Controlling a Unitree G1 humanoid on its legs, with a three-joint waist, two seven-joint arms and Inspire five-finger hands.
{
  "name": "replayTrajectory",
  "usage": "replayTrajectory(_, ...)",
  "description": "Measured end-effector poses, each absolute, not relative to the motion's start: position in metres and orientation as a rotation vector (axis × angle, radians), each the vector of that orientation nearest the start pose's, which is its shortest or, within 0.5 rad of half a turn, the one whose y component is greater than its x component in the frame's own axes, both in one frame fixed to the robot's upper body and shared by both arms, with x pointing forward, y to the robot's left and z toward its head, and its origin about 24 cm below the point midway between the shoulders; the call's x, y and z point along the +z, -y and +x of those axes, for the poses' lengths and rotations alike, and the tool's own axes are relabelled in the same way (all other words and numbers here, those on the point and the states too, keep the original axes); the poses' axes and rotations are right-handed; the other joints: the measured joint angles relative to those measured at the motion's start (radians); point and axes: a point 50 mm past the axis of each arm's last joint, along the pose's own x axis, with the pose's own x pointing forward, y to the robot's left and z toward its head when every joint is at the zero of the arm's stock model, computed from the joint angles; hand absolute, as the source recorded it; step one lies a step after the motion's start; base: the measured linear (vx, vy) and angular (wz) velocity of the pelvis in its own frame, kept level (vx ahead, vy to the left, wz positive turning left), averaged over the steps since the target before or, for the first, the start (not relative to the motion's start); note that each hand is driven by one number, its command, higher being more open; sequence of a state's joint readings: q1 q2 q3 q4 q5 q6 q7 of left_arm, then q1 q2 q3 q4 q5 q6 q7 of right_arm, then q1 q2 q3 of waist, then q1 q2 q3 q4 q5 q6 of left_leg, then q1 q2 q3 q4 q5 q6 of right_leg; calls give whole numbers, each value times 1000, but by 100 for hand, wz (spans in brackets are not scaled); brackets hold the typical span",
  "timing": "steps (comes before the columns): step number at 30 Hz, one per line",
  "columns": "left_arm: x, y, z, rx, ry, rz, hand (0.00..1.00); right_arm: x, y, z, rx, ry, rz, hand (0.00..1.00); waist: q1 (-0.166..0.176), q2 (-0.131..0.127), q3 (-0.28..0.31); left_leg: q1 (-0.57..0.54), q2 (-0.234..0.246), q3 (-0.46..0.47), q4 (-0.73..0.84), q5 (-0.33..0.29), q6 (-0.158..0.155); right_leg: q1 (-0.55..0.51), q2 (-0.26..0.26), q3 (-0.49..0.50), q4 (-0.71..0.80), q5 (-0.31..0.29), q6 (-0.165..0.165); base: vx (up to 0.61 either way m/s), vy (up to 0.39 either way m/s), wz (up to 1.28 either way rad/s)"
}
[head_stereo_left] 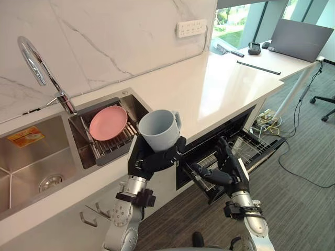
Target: Walk over to the sink, pick up the cup, carry it to the dishwasher, place the cup inside the dishwasher, then close the dishwasher door
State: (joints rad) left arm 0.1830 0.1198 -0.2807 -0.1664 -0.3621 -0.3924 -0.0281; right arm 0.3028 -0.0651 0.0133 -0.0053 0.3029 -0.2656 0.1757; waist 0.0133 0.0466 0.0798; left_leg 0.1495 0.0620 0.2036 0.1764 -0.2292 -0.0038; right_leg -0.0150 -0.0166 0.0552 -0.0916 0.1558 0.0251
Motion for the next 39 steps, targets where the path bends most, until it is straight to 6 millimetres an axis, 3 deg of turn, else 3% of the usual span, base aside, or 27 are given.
replayTrajectory(6,68,-124,208,-134,311,-234,0,22,168,183,103,102,333,100,-1,-9,-7,1,-1,4,-2,0,0,-2,0,5,0,0,0,-4,1,-1)
replayTrajectory(15,42,-117,210,-97,174,-111,0,39,155,184,170,195,369,100,-1,-8,-38,4,-5,25,-7,0,1,-11,1,24,0,1,1,-20,6,-7)
replayTrajectory(24,35,-95,206,-209,127,-101,0,48,139,186,241,218,357,100,-2,-7,-62,4,-7,33,-14,1,2,-18,0,29,-1,1,1,-4,2,-2)
replayTrajectory(39,35,-84,200,-448,131,-71,0,50,142,189,292,204,148,100,1,-15,-85,4,-9,34,-14,1,2,-19,-1,28,0,-4,3,0,0,0)
